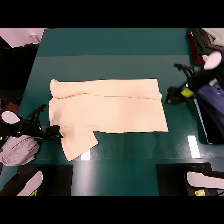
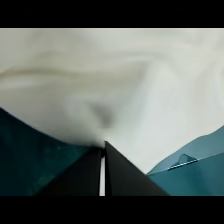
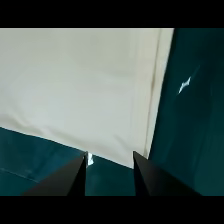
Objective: Fold the shirts.
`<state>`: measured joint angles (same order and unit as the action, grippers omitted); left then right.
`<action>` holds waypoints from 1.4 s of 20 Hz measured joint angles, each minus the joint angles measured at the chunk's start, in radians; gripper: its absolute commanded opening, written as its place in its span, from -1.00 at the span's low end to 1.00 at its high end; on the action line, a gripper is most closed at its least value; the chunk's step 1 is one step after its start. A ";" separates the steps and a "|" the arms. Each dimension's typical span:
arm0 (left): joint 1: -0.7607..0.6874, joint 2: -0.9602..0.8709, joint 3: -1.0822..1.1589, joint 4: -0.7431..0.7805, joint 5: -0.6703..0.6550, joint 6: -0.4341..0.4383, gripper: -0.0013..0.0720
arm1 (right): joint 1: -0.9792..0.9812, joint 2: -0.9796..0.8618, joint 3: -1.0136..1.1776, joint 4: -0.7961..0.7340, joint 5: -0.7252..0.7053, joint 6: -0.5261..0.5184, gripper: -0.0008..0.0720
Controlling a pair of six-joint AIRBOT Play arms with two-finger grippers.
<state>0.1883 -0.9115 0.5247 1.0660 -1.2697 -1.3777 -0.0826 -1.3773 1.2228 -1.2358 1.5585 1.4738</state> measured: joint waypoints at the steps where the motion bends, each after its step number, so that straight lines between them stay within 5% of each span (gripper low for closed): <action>1: 0.000 0.000 0.016 0.000 -0.006 0.006 -0.90 | -0.035 0.032 -0.085 0.016 -0.027 -0.018 -0.09; 12: 0.000 0.000 0.063 -0.002 -0.032 0.023 -0.90 | -0.250 0.152 -0.546 0.199 -0.236 -0.141 -0.09; 14: 0.000 0.000 0.064 -0.002 -0.036 0.023 -0.90 | -0.234 0.154 -0.559 0.216 -0.257 -0.146 -0.25; 16: 0.000 0.000 0.064 -0.002 -0.042 0.024 -0.90 | -0.219 0.155 -0.567 0.216 -0.282 -0.150 -0.81; 17: 0.000 0.000 0.064 -0.002 -0.043 0.025 -0.90 | -0.214 0.155 -0.569 0.214 -0.292 -0.153 -0.93; 28: 0.000 0.178 0.064 -0.028 -0.230 0.005 -0.91 | -0.313 0.319 -0.450 0.006 -0.069 -0.172 -0.93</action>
<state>0.1883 -0.7338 0.5888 1.0382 -1.4998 -1.3727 -0.3958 -1.0588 0.7727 -1.2293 1.4899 1.3018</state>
